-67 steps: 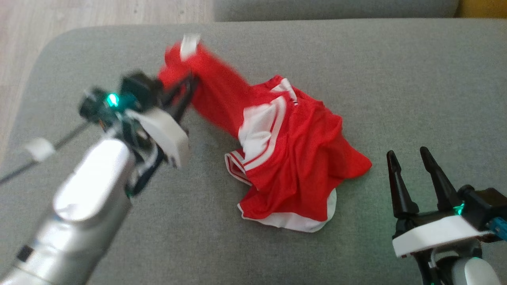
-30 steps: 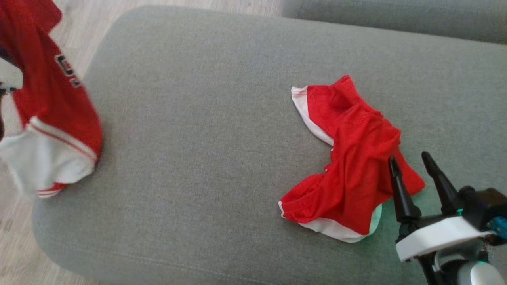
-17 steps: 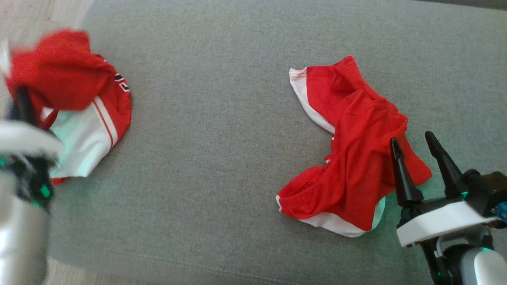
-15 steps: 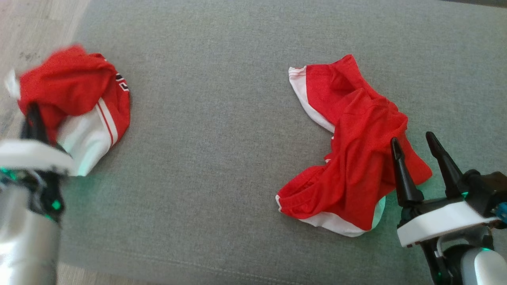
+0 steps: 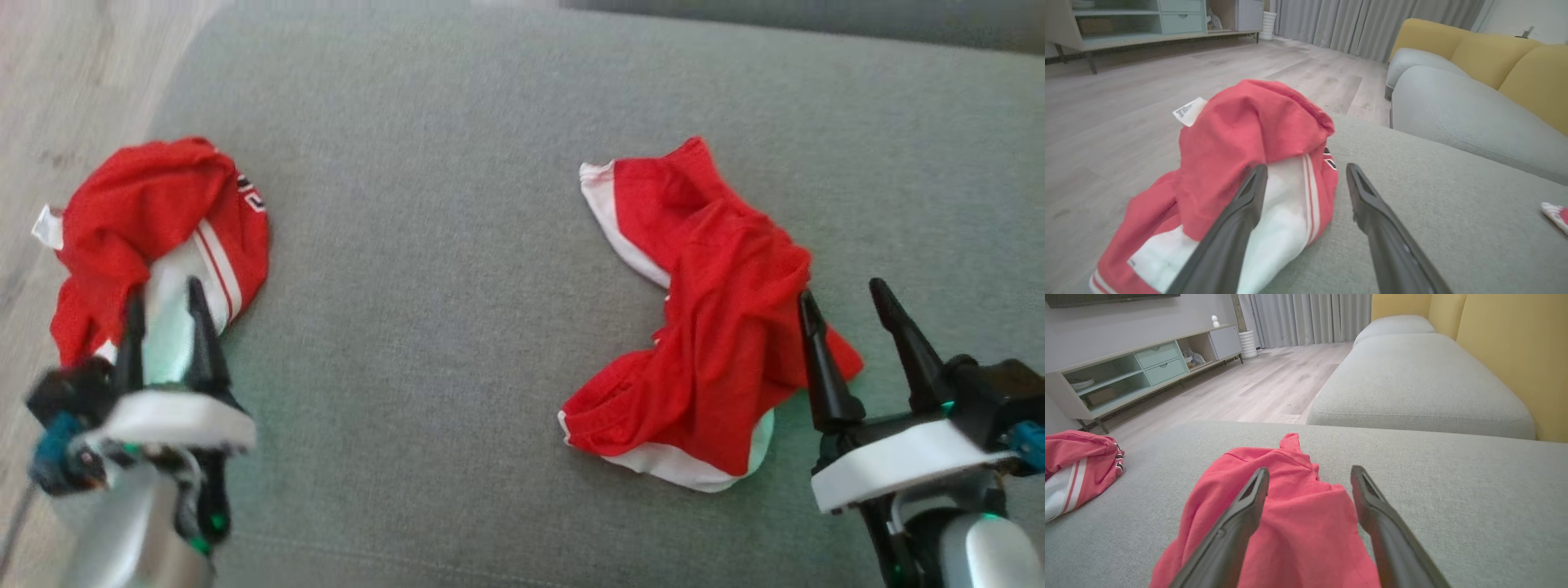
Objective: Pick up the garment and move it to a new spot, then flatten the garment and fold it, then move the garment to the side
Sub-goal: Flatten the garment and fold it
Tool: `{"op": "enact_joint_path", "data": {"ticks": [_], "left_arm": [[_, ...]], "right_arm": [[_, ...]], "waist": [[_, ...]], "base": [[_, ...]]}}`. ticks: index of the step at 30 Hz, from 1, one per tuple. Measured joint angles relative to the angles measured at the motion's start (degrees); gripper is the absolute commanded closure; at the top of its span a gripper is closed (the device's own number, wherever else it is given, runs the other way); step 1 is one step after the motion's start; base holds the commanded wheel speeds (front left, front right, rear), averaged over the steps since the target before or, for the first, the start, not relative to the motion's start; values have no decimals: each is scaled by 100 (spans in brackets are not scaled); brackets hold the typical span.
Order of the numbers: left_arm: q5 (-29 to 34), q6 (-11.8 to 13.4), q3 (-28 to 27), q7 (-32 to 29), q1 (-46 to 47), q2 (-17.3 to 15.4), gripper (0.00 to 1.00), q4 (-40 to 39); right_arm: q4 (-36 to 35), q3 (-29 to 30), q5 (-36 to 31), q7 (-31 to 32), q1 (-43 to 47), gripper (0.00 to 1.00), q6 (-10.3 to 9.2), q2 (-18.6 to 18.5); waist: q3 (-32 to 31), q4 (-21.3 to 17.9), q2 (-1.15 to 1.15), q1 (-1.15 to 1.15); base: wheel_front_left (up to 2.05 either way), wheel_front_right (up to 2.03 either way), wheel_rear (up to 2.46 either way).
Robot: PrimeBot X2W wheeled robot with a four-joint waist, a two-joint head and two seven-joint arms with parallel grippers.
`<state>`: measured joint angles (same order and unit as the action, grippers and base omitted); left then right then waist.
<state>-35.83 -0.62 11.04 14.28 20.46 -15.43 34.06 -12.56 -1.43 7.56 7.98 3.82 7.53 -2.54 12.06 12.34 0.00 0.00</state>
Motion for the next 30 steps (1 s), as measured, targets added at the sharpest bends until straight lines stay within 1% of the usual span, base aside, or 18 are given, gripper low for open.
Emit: {"op": "enact_joint_path", "data": {"ticks": [3, 7, 8, 11, 16, 19, 24, 30], "left_arm": [[448, 335, -23, 1, -604, 94, 0, -714], [779, 625, -5, 1, -1428, 233, 0, -1508], [779, 625, -5, 1, -1428, 233, 0, -1508], [973, 728, 65, 1, -1768, 250, 0, -2035], [1250, 733, 415, -83, -1825, 234, 0, -2527], [1384, 735, 578, -257, -1827, 188, 0, -2640], [1473, 828, 609, -500, -1905, 19, 0, -2766], [1477, 894, 744, -717, -2191, -16, 0, -2850]], "right_arm": [[67, -73, 23, -68, 8, 0, 0, 0], [127, -172, 26, -126, 30, 0, 0, 0], [127, -172, 26, -126, 30, 0, 0, 0], [179, -188, 43, -177, 31, 0, 0, 0], [225, -177, 43, -202, 52, 0, 0, 0], [237, -174, 43, -202, 135, 0, 0, 0], [263, -198, 43, -190, 415, 0, 0, 1], [253, -189, 44, -168, 607, 0, 0, 1]], "waist": [[-178, -77, 0, 0], [-386, -222, 0, 1], [-386, -222, 0, 1], [-508, -351, 0, 1], [-715, -563, 0, 1], [-857, -684, 0, 0], [-1149, -895, 0, 0], [-1269, -976, 0, 1]], "base": [[0, 0, 0], [0, 0, 0], [0, 0, 0], [0, 0, 0], [0, 0, 0], [0, 0, 0], [0, 0, 0], [0, 0, 0]]}}
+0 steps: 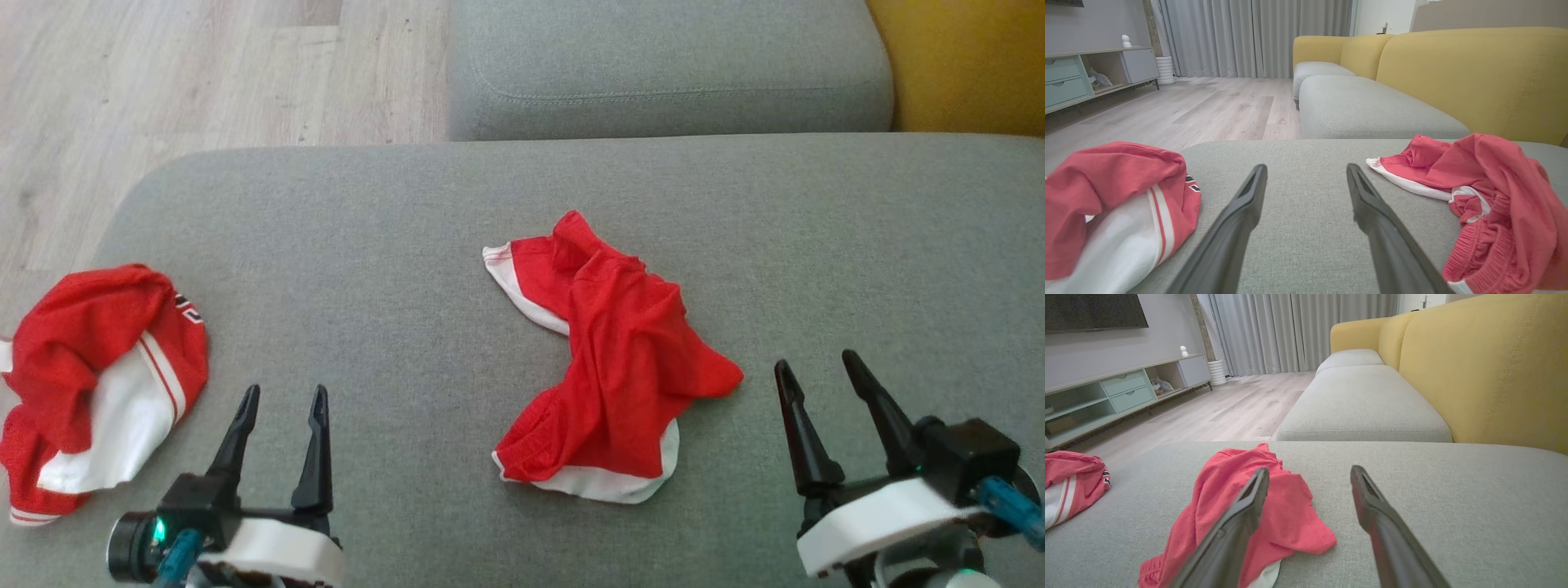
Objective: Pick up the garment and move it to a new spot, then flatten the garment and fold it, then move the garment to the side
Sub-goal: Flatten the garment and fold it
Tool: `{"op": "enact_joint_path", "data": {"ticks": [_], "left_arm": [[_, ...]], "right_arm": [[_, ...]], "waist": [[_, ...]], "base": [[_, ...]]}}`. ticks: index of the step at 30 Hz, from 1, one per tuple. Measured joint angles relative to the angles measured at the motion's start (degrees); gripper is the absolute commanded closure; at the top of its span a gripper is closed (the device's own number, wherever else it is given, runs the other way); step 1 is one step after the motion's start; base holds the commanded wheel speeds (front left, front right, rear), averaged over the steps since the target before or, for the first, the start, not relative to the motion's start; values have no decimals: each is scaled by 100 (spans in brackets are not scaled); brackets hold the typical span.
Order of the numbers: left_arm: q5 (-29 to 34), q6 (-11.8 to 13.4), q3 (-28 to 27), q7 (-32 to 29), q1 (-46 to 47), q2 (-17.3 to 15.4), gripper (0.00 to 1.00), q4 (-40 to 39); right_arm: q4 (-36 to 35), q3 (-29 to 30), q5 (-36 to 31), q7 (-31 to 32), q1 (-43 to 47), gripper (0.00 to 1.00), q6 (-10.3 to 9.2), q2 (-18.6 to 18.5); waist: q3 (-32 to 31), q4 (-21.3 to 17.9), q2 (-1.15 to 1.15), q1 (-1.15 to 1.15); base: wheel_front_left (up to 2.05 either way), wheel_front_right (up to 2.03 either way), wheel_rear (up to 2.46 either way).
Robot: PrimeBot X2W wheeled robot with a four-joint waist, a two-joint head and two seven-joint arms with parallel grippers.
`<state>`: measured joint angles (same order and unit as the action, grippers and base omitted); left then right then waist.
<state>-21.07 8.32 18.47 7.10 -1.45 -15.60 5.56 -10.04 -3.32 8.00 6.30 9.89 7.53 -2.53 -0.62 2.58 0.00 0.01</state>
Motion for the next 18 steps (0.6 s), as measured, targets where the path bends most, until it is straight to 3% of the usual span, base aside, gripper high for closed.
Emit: {"op": "enact_joint_path", "data": {"ticks": [18], "left_arm": [[37, 114, 10, -47, -10, -54, 0, -92]], "right_arm": [[-32, 12, 42, 27, 23, 0, 0, 1]], "waist": [[29, 14, 0, -1]], "base": [[0, 0, 0]]}}
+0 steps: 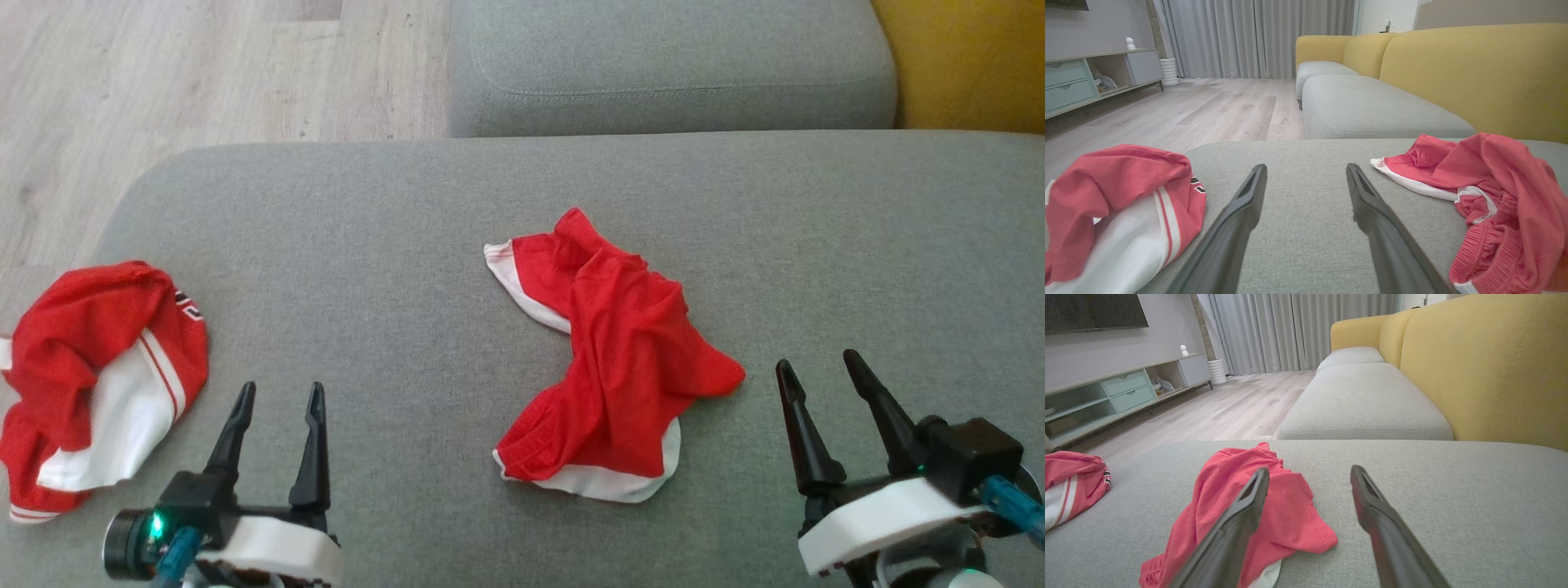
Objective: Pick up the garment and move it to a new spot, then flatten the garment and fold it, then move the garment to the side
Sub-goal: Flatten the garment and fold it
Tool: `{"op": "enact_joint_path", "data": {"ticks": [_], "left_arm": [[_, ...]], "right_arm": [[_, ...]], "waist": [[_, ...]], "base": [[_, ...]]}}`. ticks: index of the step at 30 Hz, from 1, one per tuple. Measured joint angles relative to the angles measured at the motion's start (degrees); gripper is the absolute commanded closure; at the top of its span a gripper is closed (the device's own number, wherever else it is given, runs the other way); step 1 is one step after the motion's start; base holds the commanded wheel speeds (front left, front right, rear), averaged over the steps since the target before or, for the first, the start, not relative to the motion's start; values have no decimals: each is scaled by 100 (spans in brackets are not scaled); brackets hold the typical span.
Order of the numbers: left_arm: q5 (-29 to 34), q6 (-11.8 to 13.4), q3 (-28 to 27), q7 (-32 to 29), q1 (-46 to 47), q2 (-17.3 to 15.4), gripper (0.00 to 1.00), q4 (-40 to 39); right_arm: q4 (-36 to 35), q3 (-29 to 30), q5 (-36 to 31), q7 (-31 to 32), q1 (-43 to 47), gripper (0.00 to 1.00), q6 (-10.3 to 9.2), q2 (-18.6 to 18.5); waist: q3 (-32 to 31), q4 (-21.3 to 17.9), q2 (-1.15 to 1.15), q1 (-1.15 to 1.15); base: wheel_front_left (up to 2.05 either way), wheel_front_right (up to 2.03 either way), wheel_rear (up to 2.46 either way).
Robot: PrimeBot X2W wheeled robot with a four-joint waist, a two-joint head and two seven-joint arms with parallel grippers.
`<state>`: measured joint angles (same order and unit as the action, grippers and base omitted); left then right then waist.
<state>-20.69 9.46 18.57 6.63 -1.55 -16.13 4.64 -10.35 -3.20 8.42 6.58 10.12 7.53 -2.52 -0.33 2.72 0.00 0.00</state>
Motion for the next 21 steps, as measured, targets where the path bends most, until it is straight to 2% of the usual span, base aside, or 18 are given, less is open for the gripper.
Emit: {"op": "enact_joint_path", "data": {"ticks": [4, 7, 11, 14, 21], "left_arm": [[-1, -204, 203, -122, 14, -48, 0, -148], [-1, -570, 647, -401, 91, -32, 0, -212], [-2, -1163, 1389, -900, 512, 164, 0, -177], [-62, -1458, 1824, -1273, 905, 294, 0, 24], [-187, -1656, 2454, -1949, 1750, 238, 0, 895]], "right_arm": [[-32, 15, 0, 1, -1, 0, 0, 0], [-74, 30, -1, 24, -5, 0, 0, 0], [-125, 53, -1, 32, -43, 0, 0, 0], [-125, 42, -1, 32, -152, 0, 0, 0], [-105, -11, 2, 14, -408, 0, 0, 0]], "waist": [[100, 15, 0, 0], [253, 26, 0, 0], [530, 26, 0, -1], [738, -5, 0, -1], [1094, -205, 0, -1]], "base": [[0, 0, 0], [0, 0, 0], [0, 0, 0], [0, 0, 0], [0, 0, 0]]}}
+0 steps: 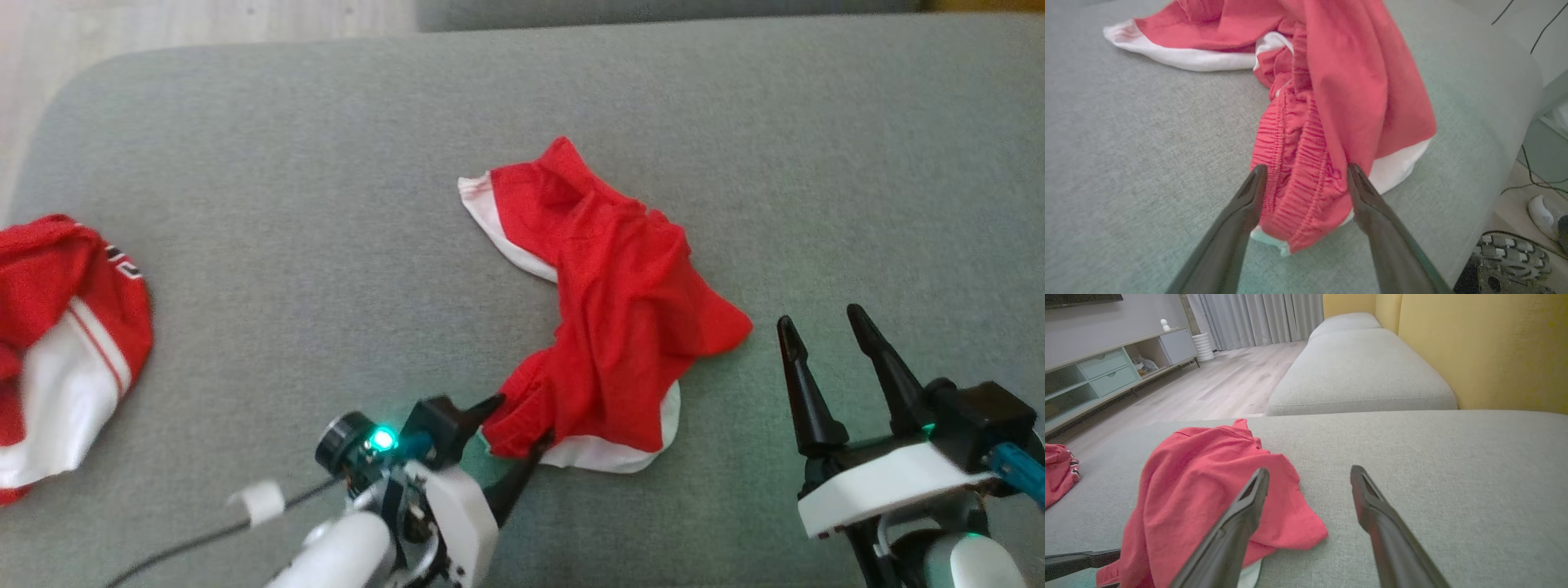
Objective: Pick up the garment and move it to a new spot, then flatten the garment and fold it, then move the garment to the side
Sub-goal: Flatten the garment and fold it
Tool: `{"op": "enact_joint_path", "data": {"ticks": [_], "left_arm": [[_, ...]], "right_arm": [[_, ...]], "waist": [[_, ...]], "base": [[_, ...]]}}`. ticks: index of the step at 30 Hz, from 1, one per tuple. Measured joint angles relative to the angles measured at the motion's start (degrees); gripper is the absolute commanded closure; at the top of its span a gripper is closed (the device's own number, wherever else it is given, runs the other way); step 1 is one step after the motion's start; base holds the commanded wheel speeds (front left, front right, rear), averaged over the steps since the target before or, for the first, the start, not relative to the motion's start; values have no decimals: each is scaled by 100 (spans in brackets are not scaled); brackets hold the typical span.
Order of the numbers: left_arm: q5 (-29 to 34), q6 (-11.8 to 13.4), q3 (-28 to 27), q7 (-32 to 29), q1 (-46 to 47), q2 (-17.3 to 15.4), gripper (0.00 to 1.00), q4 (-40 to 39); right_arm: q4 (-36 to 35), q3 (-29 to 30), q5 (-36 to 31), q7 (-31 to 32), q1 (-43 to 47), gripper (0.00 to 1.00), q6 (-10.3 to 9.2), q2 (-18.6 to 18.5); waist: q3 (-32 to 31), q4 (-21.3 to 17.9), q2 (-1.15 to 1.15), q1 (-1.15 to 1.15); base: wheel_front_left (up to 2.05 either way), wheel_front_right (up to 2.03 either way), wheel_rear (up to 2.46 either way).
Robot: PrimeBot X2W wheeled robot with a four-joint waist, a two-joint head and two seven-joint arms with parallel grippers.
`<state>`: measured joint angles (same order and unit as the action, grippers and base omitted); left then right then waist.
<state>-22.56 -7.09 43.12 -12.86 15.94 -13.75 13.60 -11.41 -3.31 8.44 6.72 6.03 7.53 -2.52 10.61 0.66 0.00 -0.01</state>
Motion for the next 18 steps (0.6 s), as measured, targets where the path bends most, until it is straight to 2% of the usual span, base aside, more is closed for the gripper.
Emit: {"op": "enact_joint_path", "data": {"ticks": [4, 5, 6, 9, 13, 18], "left_arm": [[-269, -5, 367, -434, 421, -100, 0, 312], [-414, -5, 515, -476, 491, -148, 41, 291], [-550, -5, 673, -481, 550, -203, 100, 241], [-903, -7, 1100, -502, 715, -377, 100, -125], [-988, -7, 1362, -330, 965, -566, 100, -630], [-1188, -7, 1608, -105, 1425, -626, 100, -1616]], "right_arm": [[79, 1, 14, -49, -1, 0, 0, -1], [87, -1, 14, -51, -2, 0, 0, 0], [93, -1, 15, -58, -5, 0, 0, 0], [124, 13, 60, -103, -7, 0, 0, -1], [183, 43, 67, -115, -7, 0, 0, -1], [263, 71, 127, -118, -6, 0, 0, 0]], "waist": [[107, -111, 0, 0], [118, -131, 0, 0], [124, -148, 0, 0], [101, -147, 0, 1], [38, -112, 0, 1], [-108, -42, 0, 2]], "base": [[0, 0, 0], [0, 0, 0], [0, 0, 0], [0, 0, 0], [0, 0, 0], [0, 0, 0]]}}
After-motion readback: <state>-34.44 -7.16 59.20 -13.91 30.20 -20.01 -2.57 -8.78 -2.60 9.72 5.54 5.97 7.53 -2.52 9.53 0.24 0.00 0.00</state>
